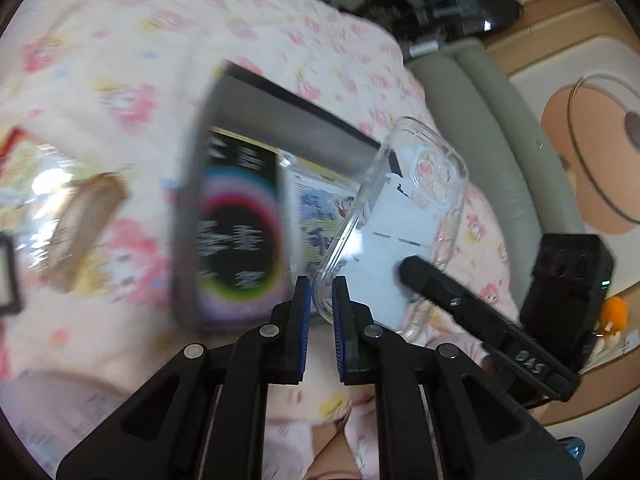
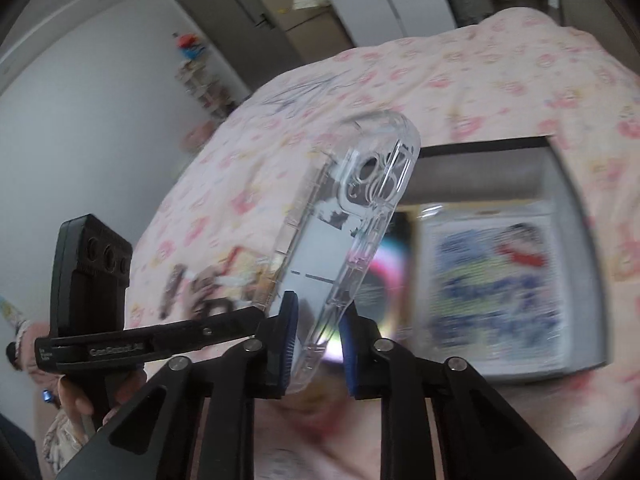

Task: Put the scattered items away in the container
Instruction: 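Carry the phone case over the black box with the right tool, then lower the phone case into the black box onto the bead-art pack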

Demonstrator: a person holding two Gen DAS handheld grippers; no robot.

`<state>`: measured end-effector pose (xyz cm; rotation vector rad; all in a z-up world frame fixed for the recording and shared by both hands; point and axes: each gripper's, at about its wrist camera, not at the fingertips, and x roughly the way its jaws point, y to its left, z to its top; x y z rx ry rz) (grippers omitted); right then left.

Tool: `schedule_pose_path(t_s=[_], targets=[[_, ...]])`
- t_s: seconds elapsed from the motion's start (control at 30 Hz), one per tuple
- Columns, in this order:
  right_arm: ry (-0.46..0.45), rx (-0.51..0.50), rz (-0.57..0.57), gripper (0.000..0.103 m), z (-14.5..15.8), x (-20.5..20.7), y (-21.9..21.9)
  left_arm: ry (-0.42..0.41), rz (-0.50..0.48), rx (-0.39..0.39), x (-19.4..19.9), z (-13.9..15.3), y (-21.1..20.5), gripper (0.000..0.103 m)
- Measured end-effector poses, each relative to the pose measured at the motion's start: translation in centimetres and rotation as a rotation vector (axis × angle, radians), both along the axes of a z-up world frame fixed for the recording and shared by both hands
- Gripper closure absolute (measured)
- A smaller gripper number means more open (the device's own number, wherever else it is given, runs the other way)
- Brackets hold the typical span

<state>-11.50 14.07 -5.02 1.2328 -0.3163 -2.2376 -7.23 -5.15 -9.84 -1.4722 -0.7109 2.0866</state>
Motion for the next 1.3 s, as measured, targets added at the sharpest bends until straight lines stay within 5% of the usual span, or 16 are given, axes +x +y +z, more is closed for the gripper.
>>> schedule_pose_path(t_s=[0.17, 0.37, 0.53, 0.7, 0.93, 1.03, 1.17, 1.3], targets=[[-0.019, 0.112, -0.009, 0.090, -2.5, -3.5, 3.3, -0.079, -0.111, -0.095, -3.8, -3.5, 6.9, 0.094], [-0.113, 0.000, -0.022, 0.092, -6.2, -4.1, 5.6, -0.168, -0.167, -0.135, -5.4, -5.7, 11.2, 0.093], [-0.155, 0.011, -0.008, 0.093, -7.5, -3.9, 5.5, -0.122, -0.058, -0.148, -6.0, -4.3, 9.6, 0.087], [-0.083, 0.041, 0.012, 0.093, -6.3, -3.4, 4.5, -0.068, 0.008, 0.020, -5.3, -2.4, 8.4, 0.069], [-0.057, 0.056, 0.090, 0.089, -6.3, -2.8, 2.3, -0.103, 0.029, -0.092, -6.1, -3.6, 10.9, 0.063], [-0.086, 0.020, 0.112, 0.088, -6.4, -2.6, 2.8, -0.101, 0.070, -0.090, -5.6, -4.2, 9.7, 0.078], [-0.153, -0.088, 0.166, 0.088, -5.6, -2.5, 3.7, -0.067, 0.078, -0.242, -5.2, -3.2, 9.4, 0.084], [-0.090, 0.025, 0.121, 0.087, -3.9, -3.6, 3.6, -0.119, 0.087, -0.260, -5.3, -4.2, 7.7, 0.084]])
